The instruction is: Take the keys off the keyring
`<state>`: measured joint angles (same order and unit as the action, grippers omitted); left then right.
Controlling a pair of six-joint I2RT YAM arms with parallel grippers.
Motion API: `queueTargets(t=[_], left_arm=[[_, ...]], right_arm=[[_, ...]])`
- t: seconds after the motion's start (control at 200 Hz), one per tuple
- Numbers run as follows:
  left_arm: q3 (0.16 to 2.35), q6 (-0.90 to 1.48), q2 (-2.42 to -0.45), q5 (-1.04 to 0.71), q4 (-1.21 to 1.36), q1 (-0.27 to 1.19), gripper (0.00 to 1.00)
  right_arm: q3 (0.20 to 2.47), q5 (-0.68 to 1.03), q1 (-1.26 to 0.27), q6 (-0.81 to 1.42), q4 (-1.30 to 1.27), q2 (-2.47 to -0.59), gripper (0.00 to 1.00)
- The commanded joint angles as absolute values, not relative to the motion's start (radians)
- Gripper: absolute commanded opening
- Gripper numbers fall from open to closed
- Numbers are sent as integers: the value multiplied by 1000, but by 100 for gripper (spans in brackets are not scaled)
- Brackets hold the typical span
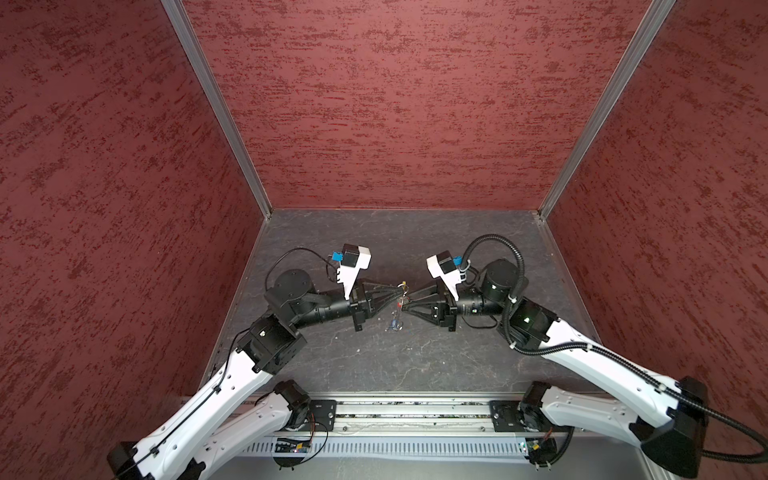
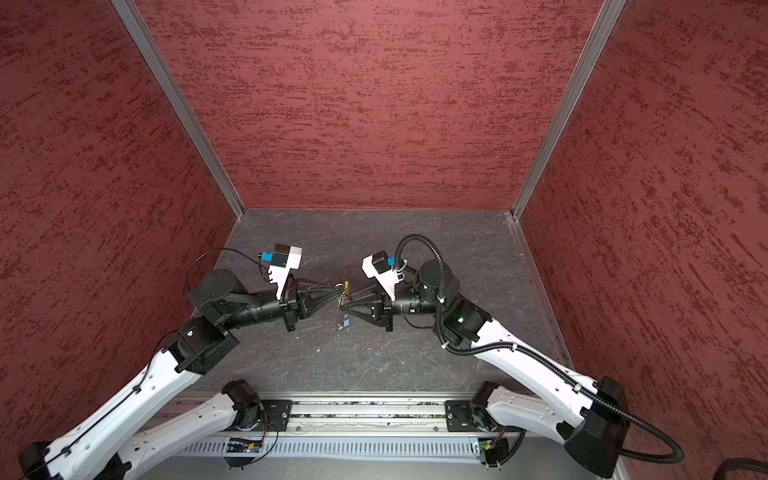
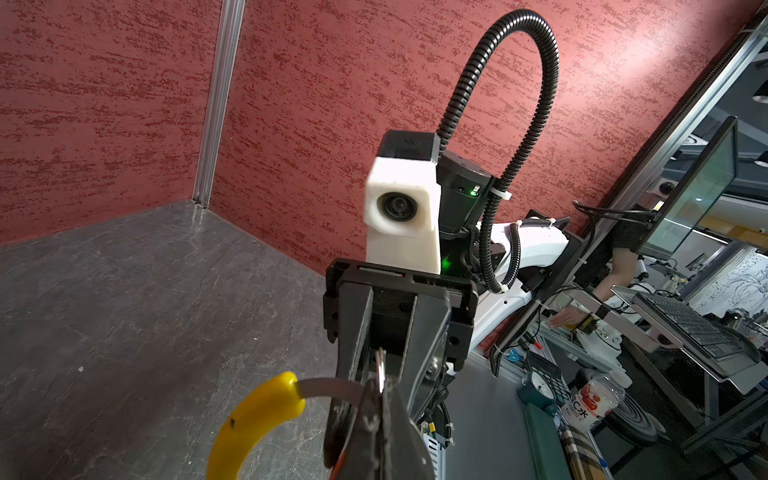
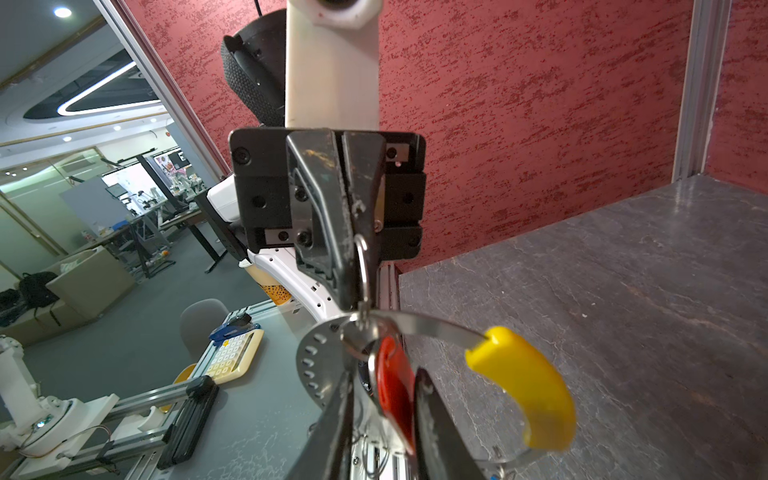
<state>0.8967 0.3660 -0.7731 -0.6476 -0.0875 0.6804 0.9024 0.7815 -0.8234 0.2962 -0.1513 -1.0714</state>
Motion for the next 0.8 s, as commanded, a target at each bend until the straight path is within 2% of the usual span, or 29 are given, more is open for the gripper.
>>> queueTargets(t=[0.0, 0.13, 0.797], left_arm=[[890, 368, -762, -641, -47, 686, 0], [890, 362, -759, -641, -54, 686, 0], [925, 297, -738, -729, -157, 686, 0]], right_arm=[[931, 776, -831, 286, -193, -1071, 19], [930, 748, -831, 268, -168, -1052, 0], [1109, 641, -820, 45, 277, -1003, 0]])
